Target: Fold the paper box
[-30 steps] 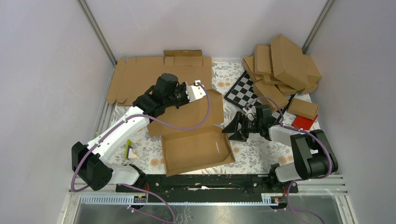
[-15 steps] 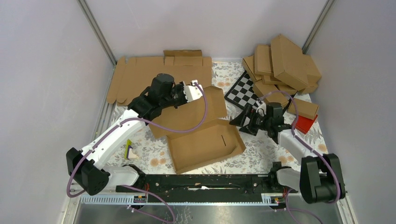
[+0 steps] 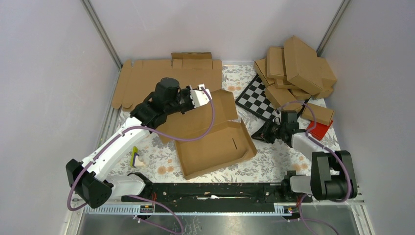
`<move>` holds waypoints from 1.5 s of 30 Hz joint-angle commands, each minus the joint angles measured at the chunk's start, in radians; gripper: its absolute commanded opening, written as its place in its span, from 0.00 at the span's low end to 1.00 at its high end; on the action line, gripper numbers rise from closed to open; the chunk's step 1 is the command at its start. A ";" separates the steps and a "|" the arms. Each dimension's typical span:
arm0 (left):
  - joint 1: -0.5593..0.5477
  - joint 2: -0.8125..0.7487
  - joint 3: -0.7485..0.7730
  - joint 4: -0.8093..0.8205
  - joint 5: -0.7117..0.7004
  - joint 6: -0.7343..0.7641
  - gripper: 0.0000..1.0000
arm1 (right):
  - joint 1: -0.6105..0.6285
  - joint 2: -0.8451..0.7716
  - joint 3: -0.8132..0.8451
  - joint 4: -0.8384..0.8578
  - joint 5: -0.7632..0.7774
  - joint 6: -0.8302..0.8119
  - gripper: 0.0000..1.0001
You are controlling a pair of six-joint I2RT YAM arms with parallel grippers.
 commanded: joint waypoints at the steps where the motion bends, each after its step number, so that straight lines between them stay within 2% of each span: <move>1: 0.015 -0.024 0.024 0.066 0.050 -0.022 0.00 | 0.030 0.079 -0.010 0.103 -0.217 0.000 0.17; 8: 0.018 0.001 0.025 0.066 0.054 -0.026 0.00 | 0.077 0.080 -0.029 0.281 -0.364 0.119 0.17; 17: 0.019 0.011 0.036 0.063 0.061 -0.051 0.00 | 0.195 0.085 0.074 0.131 -0.264 0.037 0.24; 21: 0.018 0.011 0.037 0.063 0.063 -0.053 0.00 | 0.238 0.111 0.123 0.046 -0.168 -0.025 0.33; 24: 0.018 0.009 0.037 0.066 0.054 -0.051 0.00 | 0.250 0.127 0.166 -0.058 -0.096 -0.125 0.48; 28: 0.018 0.003 0.035 0.075 0.032 -0.048 0.00 | 0.250 0.136 0.212 -0.173 0.053 -0.241 0.61; 31: 0.018 0.000 0.036 0.076 0.032 -0.043 0.00 | 0.250 0.120 0.212 -0.180 0.097 -0.241 0.63; 34: 0.019 0.001 0.044 0.074 0.031 -0.038 0.00 | 0.222 0.098 0.198 -0.179 0.161 -0.207 0.73; 39: 0.018 0.000 0.069 0.063 0.033 -0.039 0.00 | 0.042 -0.021 0.092 -0.112 0.130 -0.152 0.89; 43: 0.018 0.033 0.100 0.032 0.040 -0.030 0.00 | 0.027 -0.209 0.025 -0.038 0.153 -0.113 0.99; 45: 0.018 0.056 0.120 0.013 0.047 -0.030 0.02 | 0.027 -0.304 -0.002 0.001 0.148 -0.111 0.99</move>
